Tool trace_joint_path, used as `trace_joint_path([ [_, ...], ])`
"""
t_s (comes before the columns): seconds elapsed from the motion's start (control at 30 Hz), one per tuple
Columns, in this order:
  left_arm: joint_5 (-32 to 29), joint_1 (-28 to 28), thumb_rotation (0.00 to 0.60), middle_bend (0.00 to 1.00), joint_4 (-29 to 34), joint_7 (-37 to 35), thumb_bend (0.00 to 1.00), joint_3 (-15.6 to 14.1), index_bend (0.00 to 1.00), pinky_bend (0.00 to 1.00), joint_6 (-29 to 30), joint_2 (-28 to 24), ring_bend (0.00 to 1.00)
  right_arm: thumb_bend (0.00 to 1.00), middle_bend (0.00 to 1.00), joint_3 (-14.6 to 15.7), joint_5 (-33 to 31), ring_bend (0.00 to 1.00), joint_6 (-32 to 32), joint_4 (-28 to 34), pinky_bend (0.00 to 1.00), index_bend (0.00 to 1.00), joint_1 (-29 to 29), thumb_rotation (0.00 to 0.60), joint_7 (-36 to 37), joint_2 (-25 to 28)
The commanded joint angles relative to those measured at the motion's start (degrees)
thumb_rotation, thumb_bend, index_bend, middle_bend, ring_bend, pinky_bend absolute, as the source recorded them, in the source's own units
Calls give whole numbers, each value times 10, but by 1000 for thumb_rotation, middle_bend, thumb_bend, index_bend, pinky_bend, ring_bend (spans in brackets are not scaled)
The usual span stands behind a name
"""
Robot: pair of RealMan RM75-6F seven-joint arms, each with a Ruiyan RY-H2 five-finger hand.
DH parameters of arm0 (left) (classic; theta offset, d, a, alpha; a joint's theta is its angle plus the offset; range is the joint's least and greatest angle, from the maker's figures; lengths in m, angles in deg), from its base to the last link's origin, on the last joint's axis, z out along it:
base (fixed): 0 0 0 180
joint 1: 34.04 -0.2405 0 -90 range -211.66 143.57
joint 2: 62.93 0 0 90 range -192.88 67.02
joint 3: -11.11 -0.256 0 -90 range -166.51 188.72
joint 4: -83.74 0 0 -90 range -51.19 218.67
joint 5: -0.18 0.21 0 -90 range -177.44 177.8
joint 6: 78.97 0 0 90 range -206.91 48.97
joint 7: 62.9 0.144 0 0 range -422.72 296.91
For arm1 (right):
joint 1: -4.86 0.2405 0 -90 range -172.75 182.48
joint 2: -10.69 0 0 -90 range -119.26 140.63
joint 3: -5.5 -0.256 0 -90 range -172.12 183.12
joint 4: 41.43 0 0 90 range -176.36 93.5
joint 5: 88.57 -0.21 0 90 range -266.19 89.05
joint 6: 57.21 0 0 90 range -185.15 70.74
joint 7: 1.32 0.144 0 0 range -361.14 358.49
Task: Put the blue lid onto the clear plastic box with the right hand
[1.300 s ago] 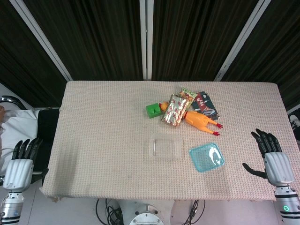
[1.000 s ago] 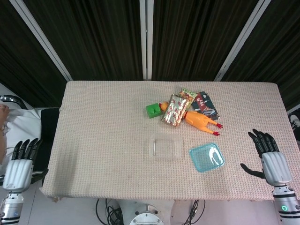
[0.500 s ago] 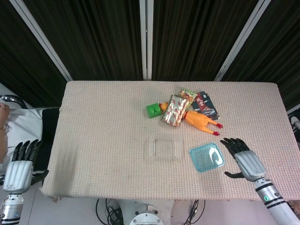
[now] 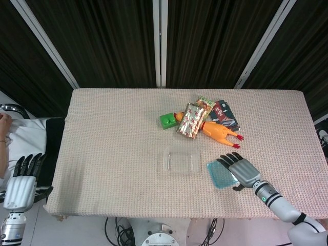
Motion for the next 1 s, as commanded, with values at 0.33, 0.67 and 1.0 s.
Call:
trace_joint_path([
  [0.33,-3,2,600,54,6,5,142,1,65,0,-6,-4,0,31,105,12,24,0,21,-63,0,0,13,600,50,-52],
  [0.67,-3,0,600,55,10,2,142,1,65,0,-5,-7,0,33,113,22,31,0,37,-65,0,0,16,600,70,-47],
  [1.0,-4,0,600,55,16,8,142,1,66,0,-7,-9,0,33,118,27,28,0,33,-69,0,0,24,600,84,-47],
])
